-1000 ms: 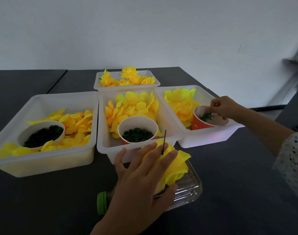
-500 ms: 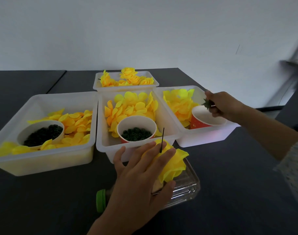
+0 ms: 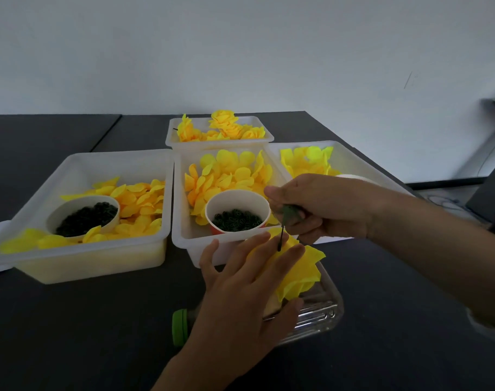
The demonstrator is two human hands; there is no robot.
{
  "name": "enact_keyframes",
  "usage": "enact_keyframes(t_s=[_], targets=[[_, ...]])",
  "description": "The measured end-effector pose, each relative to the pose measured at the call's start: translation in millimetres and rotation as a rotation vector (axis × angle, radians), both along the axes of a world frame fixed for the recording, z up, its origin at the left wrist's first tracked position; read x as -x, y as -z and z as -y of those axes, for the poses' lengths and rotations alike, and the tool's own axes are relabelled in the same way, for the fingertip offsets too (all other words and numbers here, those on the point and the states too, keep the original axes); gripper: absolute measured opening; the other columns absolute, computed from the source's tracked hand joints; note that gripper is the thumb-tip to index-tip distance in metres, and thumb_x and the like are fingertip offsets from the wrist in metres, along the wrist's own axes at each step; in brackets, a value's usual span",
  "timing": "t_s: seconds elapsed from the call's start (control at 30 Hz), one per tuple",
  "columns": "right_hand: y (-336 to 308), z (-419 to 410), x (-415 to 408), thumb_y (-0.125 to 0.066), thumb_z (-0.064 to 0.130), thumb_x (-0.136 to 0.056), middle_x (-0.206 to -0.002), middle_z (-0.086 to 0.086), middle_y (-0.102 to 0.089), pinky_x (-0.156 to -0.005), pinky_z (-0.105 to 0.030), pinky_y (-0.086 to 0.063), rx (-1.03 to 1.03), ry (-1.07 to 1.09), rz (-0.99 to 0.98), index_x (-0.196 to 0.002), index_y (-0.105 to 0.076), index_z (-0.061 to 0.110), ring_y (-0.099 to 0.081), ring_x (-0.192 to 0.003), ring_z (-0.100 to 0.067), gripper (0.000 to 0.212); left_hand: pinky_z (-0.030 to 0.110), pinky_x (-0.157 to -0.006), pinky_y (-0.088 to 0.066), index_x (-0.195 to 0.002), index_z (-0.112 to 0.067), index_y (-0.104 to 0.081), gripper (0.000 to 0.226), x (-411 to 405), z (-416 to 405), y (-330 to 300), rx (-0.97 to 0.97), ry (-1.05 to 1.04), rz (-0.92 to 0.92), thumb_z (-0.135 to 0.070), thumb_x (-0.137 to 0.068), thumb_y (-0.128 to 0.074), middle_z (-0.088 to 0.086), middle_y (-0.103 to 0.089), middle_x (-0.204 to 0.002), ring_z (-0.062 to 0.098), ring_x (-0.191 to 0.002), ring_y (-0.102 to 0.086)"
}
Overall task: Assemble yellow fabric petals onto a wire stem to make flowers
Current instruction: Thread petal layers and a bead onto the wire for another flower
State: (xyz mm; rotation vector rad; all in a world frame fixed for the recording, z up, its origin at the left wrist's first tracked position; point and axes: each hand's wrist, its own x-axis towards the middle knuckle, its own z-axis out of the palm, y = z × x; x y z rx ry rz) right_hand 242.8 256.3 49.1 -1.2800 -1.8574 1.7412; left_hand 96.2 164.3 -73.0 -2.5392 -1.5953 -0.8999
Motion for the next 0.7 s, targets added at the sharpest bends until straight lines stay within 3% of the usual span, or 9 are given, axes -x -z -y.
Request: enact_keyframes(t_s=[0.3, 0.43, 0.5, 0.6, 0.7], targets=[[9, 0, 4, -0.045, 0.037, -0.100, -0.042, 0.006, -0.034, -0.040, -0.018, -0.022, -0.121, 0.002, 0.072, -0.064, -0.038, 0.011, -0.023, -0.034, -0.009, 0.045, 0.062, -0.110, -0.017, -0.146, -0.045, -0.030, 0.055, 0, 1, -1, -0.006, -0.006, 0.002, -0.063, -0.095, -0.025, -0.021, -0.036, -0.150, 0.006, -0.142, -0.028], [11, -3, 6, -0.042, 0.040, -0.100, -0.062, -0.001, -0.051, -0.047, -0.021, -0.033, -0.529, 0.075, 0.342, -0.071, -0.057, 0.013, -0.041, -0.045, -0.007, 0.042, 0.060, -0.110, -0.017, -0.145, -0.045, -0.030, 0.056, 0, 1, 0, -0.020, -0.008, -0.003, -0.061, -0.092, -0.036, -0.021, -0.038, -0.148, 0.005, -0.141, -0.028], [5, -2, 2, -0.044, 0.033, -0.099, -0.070, 0.000, -0.055, -0.044, -0.015, -0.033, -0.645, 0.119, 0.264, -0.075, -0.062, 0.017, -0.042, -0.047, -0.002, 0.034, 0.057, -0.111, -0.014, -0.146, -0.046, -0.029, 0.056, 0, 1, 0, -0.018, -0.006, -0.008, -0.061, -0.092, -0.036, -0.021, -0.037, -0.147, 0.005, -0.141, -0.028], [-8, 5, -10, -0.054, 0.024, -0.094, -0.062, 0.000, -0.056, -0.042, -0.015, -0.033, -0.554, 0.003, 0.084, -0.074, -0.063, 0.016, -0.041, -0.045, -0.006, 0.024, 0.051, -0.113, -0.004, -0.146, -0.046, -0.028, 0.056, 1, 2, 1, -0.024, -0.005, -0.029, -0.062, -0.093, -0.035, -0.019, -0.035, -0.149, 0.007, -0.142, -0.027], [-2, 13, -13, -0.063, 0.022, -0.089, -0.061, -0.003, -0.058, -0.046, -0.018, -0.037, -0.501, -0.125, 0.083, -0.075, -0.064, 0.013, -0.045, -0.046, -0.007, 0.016, 0.054, -0.113, -0.007, -0.146, -0.046, -0.027, 0.055, 2, 1, 2, -0.019, -0.008, -0.024, -0.062, -0.094, -0.032, -0.017, -0.034, -0.150, 0.008, -0.143, -0.026]])
